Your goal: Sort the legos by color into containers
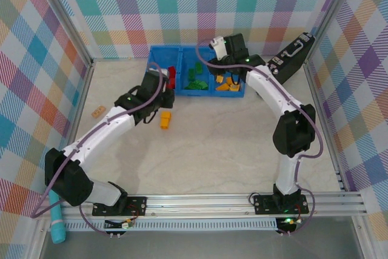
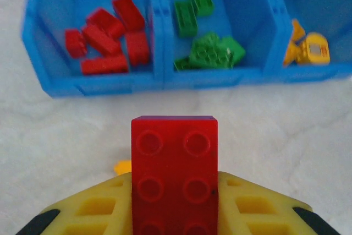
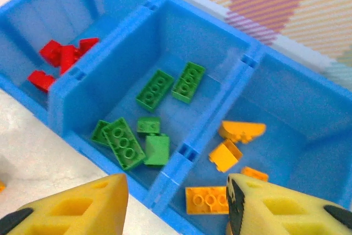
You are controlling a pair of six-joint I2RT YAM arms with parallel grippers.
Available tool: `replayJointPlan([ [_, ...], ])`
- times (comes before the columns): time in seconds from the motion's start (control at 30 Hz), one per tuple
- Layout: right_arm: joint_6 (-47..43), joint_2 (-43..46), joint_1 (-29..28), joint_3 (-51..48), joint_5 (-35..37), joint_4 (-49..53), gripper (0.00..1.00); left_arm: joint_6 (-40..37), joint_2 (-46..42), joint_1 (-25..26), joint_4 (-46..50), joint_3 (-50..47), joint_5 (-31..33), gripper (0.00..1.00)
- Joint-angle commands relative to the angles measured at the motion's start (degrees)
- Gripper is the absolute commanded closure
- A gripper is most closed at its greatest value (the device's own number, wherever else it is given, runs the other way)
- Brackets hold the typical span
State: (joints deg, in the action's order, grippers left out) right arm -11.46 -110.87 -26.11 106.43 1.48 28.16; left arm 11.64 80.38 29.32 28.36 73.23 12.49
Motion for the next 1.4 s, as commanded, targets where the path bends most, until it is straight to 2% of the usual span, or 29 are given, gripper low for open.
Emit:
replayJointPlan([
  [0.0,-3.3,1.2,-2.5,-2.0,-6.0,-5.2,0.48,-4.3,1.9,-4.2,-3.0,3.2,-1.2,0.76],
  [0.23,-12.7,-1.5,-10.6,-6.2,-10.7,-7.8,0.47,-4.7,15.3,-12.2,-10.8,12.7,-8.6,0.76],
  [0.43,-19.2,-5.8,-17.2,-5.6,-10.1,-6.0,0.46,-5.3,29.9,-14.6,-11.4,23.9,-10.7,0.76],
  [0.6,-19.7,-10.0,-19.9,-1.6,-10.7,-3.4,0.45,-5.3,38.1,-15.8,-10.2,31.4,-11.5,0.76],
  [0.7,-19.1,-11.5,-21.0,-0.6,-11.0,-3.5,0.44,-5.3,41.6,-16.2,-9.3,34.3,-11.9,0.73],
  [0.77,-19.0,-12.6,-21.6,0.3,-11.7,-2.9,0.44,-5.3,43.4,-16.4,-8.5,35.8,-12.5,0.65],
  [1.0,-19.0,-16.2,-23.1,3.2,-12.6,0.0,0.39,-6.0,42.2,-16.4,-8.1,36.2,-13.5,0.3],
  [1.2,-16.9,-20.5,-23.3,8.0,-11.8,2.6,0.39,-8.0,34.9,-16.4,-5.6,35.7,-14.4,0.26],
  [1.37,-16.2,-25.6,-23.6,13.8,-8.8,6.1,0.38,-8.5,24.0,-16.4,-3.5,33.1,-13.2,0.24],
])
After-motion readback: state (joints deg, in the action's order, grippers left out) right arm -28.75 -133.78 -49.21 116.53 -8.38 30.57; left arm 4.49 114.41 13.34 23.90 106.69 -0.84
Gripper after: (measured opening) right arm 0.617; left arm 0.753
